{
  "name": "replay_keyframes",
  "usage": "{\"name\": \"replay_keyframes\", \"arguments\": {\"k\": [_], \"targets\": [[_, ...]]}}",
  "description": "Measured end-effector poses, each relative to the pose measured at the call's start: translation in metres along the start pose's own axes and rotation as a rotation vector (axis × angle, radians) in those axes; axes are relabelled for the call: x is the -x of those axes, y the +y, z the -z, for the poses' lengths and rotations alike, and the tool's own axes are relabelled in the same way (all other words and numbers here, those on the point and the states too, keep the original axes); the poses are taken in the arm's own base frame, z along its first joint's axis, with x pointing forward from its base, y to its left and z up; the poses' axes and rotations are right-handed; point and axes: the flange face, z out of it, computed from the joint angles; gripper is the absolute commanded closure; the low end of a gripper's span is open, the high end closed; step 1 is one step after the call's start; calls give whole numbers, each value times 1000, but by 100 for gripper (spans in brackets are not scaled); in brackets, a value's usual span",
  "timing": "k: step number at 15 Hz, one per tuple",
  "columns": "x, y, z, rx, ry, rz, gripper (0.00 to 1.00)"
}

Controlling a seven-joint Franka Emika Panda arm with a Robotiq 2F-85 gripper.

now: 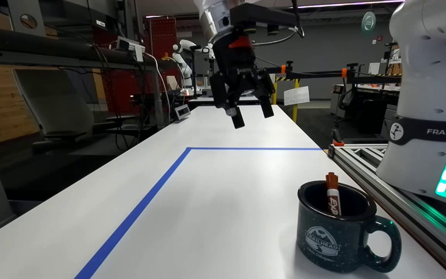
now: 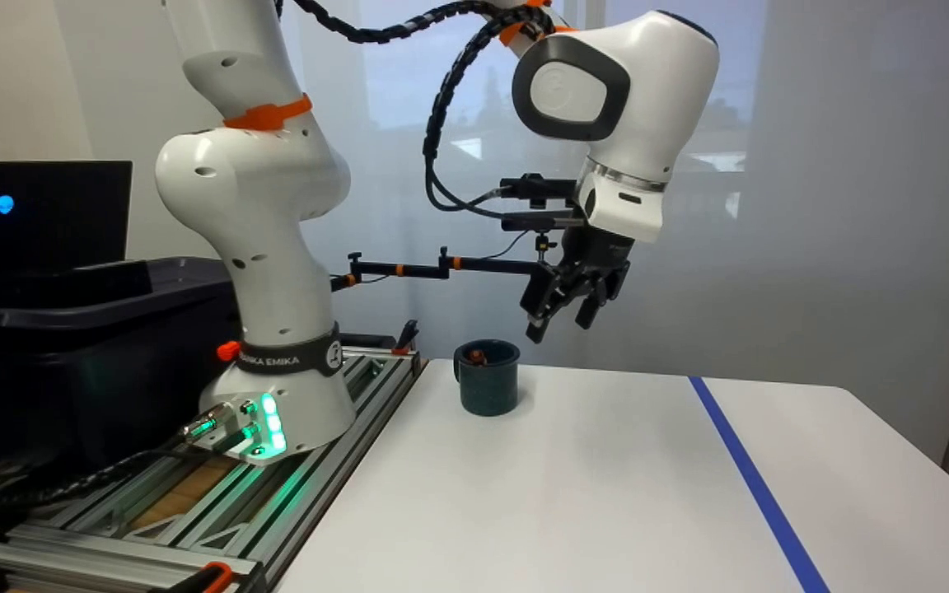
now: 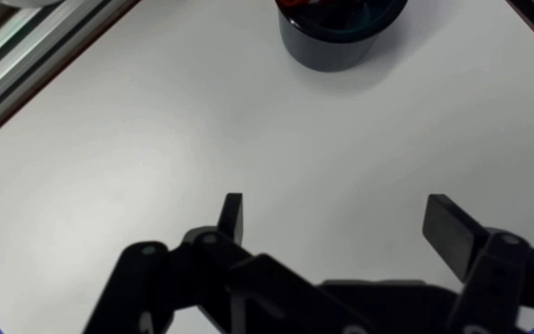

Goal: Take the marker out of the mug.

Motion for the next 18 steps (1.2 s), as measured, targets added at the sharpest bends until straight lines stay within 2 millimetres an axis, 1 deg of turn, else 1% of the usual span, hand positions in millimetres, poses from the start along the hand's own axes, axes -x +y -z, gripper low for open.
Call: {"name": "replay_keyframes", "arguments": {"k": [3, 7, 10, 15, 18], "targets": [[6, 10, -17, -56, -116, -89, 0], [13, 12, -26, -182, -255, -197, 0], [21, 15, -34, -234, -330, -249, 0], [38, 26, -56, -247, -408, -299, 0], [36, 29, -57, -250, -414, -311, 0]]}}
